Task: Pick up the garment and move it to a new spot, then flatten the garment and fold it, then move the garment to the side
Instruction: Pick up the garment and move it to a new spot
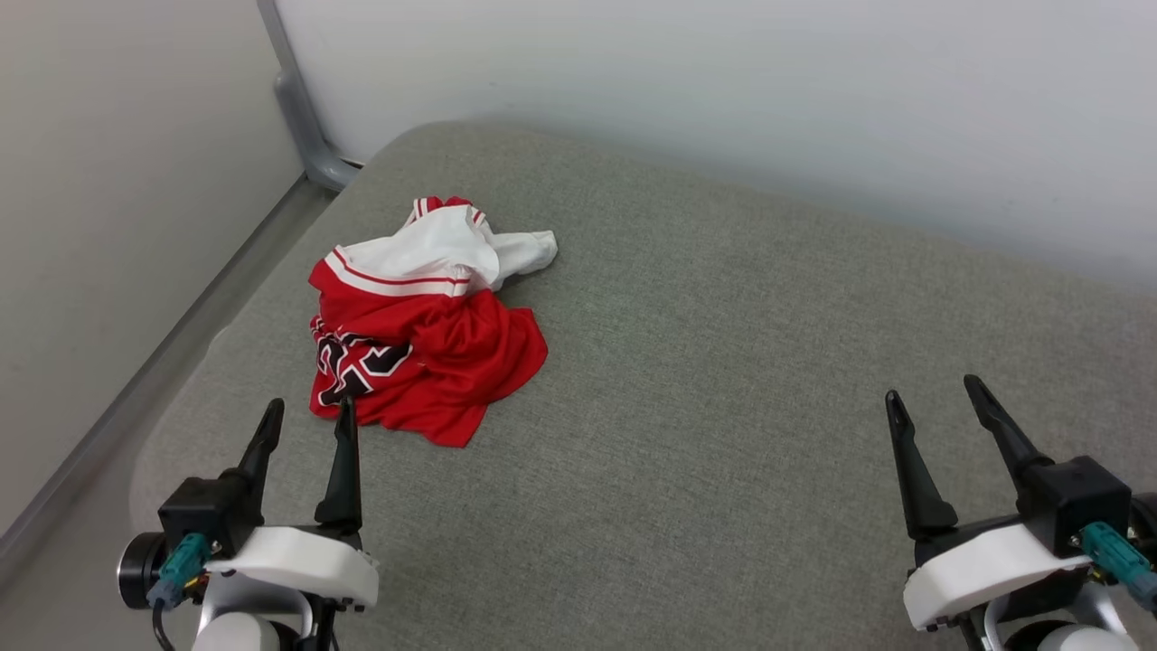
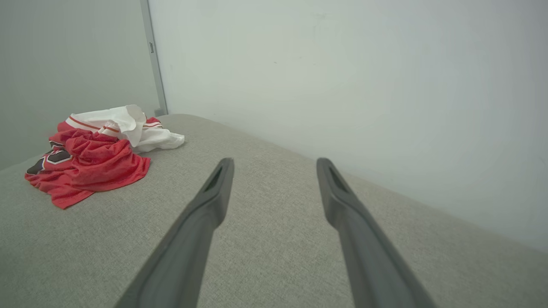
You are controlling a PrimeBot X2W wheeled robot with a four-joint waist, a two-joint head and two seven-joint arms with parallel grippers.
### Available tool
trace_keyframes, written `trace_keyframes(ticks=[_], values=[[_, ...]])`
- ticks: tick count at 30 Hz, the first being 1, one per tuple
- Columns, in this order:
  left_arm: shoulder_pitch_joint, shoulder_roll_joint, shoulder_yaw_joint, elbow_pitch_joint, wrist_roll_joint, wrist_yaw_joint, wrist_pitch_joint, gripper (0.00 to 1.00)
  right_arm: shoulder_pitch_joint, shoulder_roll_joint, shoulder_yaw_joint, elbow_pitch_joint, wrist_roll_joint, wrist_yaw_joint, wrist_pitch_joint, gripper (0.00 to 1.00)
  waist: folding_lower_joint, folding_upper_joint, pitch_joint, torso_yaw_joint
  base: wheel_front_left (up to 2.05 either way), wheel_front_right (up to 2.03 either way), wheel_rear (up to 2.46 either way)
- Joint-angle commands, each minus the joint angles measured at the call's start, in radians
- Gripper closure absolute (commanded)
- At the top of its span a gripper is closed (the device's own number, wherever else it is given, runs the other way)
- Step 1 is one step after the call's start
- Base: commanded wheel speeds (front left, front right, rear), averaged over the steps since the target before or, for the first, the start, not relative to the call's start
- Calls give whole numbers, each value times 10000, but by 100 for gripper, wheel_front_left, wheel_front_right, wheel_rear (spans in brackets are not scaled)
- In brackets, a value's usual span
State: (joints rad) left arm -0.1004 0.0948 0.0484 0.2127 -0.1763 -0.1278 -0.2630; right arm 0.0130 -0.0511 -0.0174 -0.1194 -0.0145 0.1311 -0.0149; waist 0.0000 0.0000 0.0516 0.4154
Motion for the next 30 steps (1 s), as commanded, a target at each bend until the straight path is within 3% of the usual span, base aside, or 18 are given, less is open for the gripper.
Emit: trace_keyframes(ticks=[1,5,10,22,30], values=[[-342,25,23,141,-105,-15,-27,0,-225,13,-5,-123,-125,-7,54,0,0,0,351,-102,0,0,0],[-1296,278,-31,825,-546,-26,22,0,-468,13,-26,-386,-439,-7,282,0,0,0,977,-310,0,0,0],[-2776,1051,-268,1588,-1477,-35,816,0,-828,13,14,-693,-726,-7,471,0,0,0,1758,-695,0,0,0],[-5434,3145,-1552,3513,-3948,-36,4345,0,-1755,11,204,-1013,-1325,-7,639,0,0,0,3653,-1491,0,0,0],[-6084,3895,-2452,4606,-5186,-27,6430,0,-2123,10,190,-1098,-1448,-7,621,0,0,0,4399,-1690,0,0,0]])
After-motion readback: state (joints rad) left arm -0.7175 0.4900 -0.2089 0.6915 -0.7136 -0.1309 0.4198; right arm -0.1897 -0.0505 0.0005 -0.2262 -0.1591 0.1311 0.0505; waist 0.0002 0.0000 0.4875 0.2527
